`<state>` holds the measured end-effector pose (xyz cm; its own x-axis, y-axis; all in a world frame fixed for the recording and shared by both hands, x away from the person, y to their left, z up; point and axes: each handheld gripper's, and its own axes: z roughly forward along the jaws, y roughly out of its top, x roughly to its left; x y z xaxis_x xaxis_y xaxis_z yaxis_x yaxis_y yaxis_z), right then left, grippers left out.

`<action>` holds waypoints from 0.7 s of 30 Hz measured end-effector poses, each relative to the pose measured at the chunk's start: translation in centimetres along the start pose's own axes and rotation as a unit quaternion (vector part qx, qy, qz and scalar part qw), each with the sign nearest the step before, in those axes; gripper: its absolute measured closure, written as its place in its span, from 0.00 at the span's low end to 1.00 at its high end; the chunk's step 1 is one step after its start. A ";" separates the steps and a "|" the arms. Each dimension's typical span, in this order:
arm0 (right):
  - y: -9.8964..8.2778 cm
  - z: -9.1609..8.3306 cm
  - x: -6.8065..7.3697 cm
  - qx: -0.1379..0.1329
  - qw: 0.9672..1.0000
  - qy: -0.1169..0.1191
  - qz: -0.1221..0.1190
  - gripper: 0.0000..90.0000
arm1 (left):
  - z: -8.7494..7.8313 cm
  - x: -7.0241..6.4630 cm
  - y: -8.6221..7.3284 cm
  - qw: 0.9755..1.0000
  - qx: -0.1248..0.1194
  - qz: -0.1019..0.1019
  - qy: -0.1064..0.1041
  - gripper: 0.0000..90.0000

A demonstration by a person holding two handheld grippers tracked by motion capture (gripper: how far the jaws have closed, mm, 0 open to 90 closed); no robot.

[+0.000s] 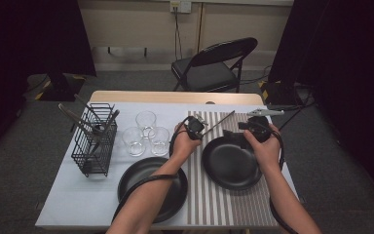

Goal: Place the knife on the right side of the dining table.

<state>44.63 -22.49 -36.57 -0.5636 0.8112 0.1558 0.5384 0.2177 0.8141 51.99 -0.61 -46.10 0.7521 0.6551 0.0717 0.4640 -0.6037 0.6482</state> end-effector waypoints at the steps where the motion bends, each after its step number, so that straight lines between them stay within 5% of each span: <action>1: 0.0 0.0 0.0 0.000 1.000 0.000 -0.001 0.25 | 0.0 0.0 0.0 1.000 0.001 0.000 0.000 0.99; 21: 0.0 -0.1 0.0 0.003 1.000 -0.002 0.000 0.25 | -0.1 0.0 -0.1 1.000 -0.002 0.001 0.001 0.98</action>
<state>44.61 -22.50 -36.49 -0.5605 0.8137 0.1538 0.5427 0.2206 0.8104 51.94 -0.52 -46.12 0.7521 0.6549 0.0739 0.4610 -0.6029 0.6512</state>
